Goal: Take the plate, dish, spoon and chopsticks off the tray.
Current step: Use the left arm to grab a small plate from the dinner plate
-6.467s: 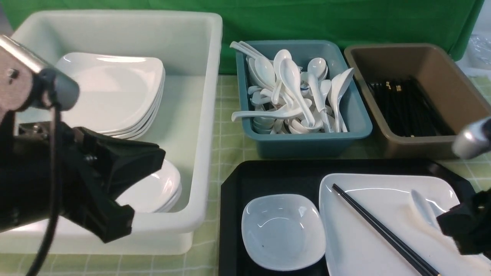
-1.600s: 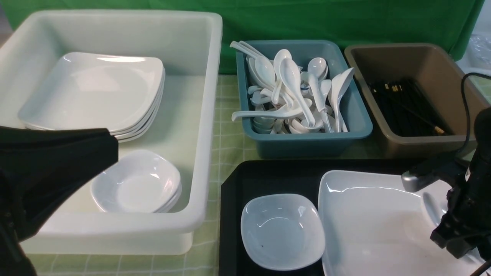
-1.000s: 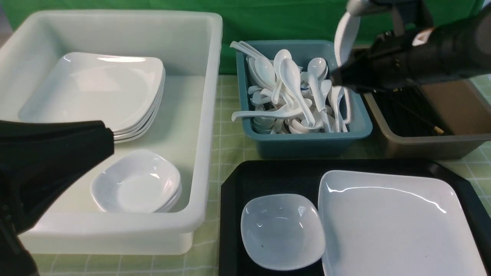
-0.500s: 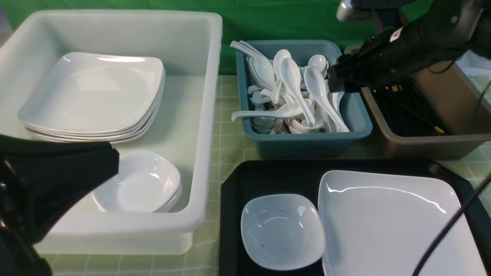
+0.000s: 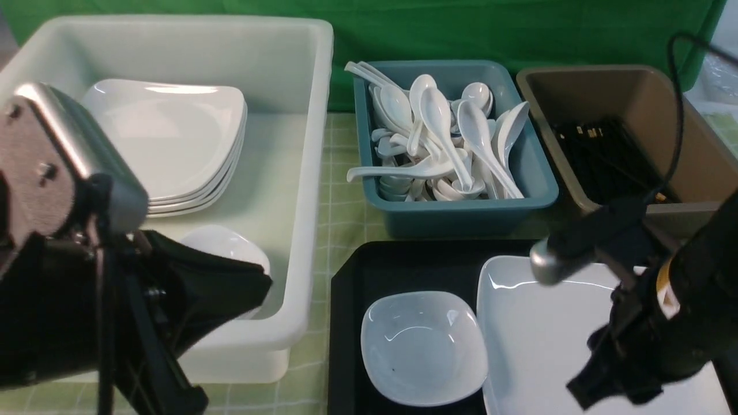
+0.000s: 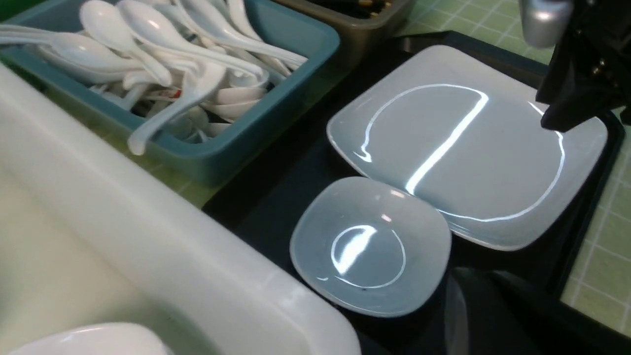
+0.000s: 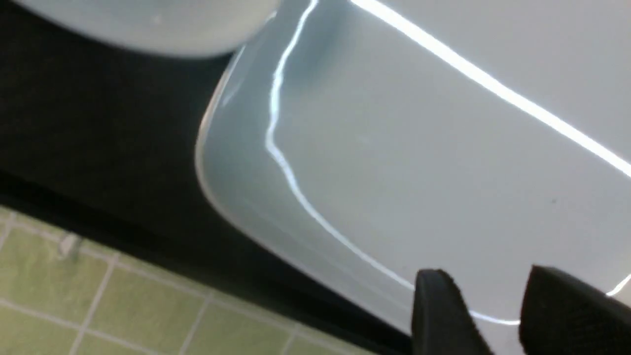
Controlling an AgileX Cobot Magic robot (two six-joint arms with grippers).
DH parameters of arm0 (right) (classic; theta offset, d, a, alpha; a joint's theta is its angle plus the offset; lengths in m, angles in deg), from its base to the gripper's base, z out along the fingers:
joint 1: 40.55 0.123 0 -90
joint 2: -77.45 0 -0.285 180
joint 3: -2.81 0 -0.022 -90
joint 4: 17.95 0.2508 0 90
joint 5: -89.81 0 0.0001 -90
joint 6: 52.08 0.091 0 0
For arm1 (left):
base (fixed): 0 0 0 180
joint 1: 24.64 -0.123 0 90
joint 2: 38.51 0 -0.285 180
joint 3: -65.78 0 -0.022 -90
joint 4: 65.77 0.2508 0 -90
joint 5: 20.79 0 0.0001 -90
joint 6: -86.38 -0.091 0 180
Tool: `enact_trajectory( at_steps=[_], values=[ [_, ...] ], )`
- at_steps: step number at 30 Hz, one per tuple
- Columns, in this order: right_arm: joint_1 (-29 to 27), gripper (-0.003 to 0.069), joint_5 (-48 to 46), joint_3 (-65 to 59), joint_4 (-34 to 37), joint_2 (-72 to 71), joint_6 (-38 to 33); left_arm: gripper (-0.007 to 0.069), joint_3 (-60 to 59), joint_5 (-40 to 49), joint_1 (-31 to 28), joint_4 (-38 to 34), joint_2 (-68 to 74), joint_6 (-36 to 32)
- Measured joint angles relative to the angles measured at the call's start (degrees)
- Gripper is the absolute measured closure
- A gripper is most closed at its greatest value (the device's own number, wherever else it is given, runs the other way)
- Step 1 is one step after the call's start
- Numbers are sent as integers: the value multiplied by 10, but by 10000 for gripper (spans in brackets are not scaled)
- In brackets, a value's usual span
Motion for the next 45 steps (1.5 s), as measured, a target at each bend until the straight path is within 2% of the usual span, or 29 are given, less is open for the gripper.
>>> enact_trajectory(
  at_steps=[5,7,8,11,16,20,24,27,28,31,33,37,39,40,43,45],
  values=[
    [89,275,49,-36,-5,10,41,603,0,0,55,21,34,-4],
    [125,222,49,-40,-22,17,48,603,1,2,90,59,50,32],
    [128,222,46,-40,-23,17,49,603,2,4,92,66,52,39],
    [132,274,2,-40,-57,6,55,603,19,27,123,126,83,92],
    [132,437,-76,-40,-105,-64,77,603,71,32,181,180,198,135],
    [131,456,-96,-40,-132,-146,107,583,137,21,226,217,320,162],
    [131,438,-88,-40,-135,-224,128,489,198,13,254,279,430,173],
    [131,430,-77,-40,-136,-266,138,361,243,12,263,306,505,200],
    [131,426,-77,-40,-136,-288,144,284,262,11,265,322,536,223],
    [131,424,-76,-40,-136,-322,145,175,287,-8,265,373,589,264],
    [131,424,-76,-40,-136,-337,145,144,291,-20,265,400,610,282],
    [131,424,-79,-40,-136,-351,145,143,291,-28,265,415,631,290],
    [131,424,-81,-40,-136,-357,142,211,292,-30,265,416,635,294],
    [131,424,-81,-40,-136,-357,141,219,292,-30,265,414,636,294],
    [131,424,-80,-40,-136,-357,140,436,293,-18,267,395,631,297],
    [131,424,-80,-40,-136,-357,139,474,296,-3,267,396,617,298]
  ],
)
